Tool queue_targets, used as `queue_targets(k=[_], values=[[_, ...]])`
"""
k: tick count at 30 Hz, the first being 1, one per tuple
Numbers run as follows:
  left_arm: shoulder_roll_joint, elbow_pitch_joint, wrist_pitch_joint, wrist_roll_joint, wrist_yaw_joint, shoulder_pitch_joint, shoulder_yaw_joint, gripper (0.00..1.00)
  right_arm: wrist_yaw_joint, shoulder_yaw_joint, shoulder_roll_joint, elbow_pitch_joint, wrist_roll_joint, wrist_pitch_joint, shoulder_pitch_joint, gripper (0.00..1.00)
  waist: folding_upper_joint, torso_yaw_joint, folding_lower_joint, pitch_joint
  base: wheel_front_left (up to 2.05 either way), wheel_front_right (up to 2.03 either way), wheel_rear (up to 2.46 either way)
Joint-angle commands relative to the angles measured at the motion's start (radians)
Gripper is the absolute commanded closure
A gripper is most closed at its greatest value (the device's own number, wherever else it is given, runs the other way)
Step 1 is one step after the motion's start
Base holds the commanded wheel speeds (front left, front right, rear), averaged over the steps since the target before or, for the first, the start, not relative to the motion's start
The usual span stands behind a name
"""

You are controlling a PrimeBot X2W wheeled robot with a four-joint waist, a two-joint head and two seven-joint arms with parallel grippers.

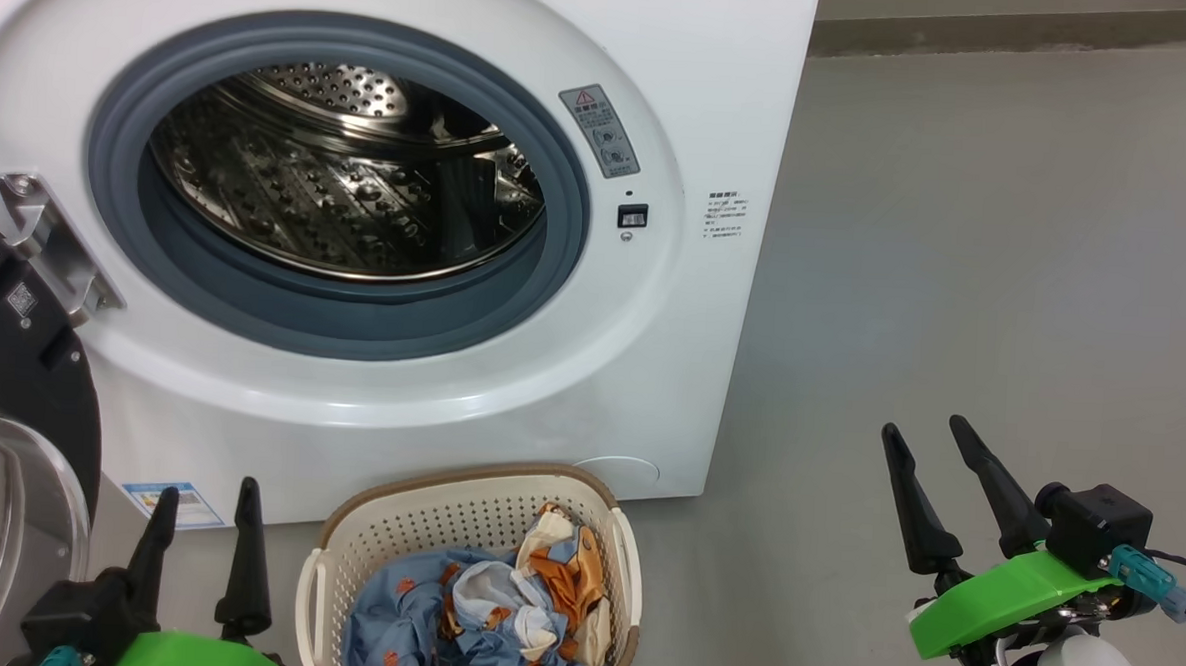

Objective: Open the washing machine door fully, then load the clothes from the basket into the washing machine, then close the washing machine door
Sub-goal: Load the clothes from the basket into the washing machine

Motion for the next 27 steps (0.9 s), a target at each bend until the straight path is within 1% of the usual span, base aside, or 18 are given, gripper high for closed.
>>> queue_targets(k=[1,13,27], values=[[0.012,-0.021,-0.007,0.013,-0.006,-0.040,0.037,0.00,0.002,0.021,-0.005,-0.029,-0.006,-0.012,-0.012,0.00,0.0000,0.000,0.0000,0.003,0.00,0.00,0.00],[0.008,-0.016,-0.007,0.017,-0.014,-0.047,0.041,0.00,0.002,0.016,-0.005,-0.031,-0.008,-0.012,-0.015,0.00,0.0000,0.000,0.0000,0.017,0.00,0.00,0.00],[0.010,0.024,-0.007,0.023,-0.024,-0.080,0.020,0.00,0.002,0.012,-0.009,-0.027,-0.007,-0.012,-0.030,0.00,0.0000,-0.012,0.0000,0.075,0.00,0.00,0.00]])
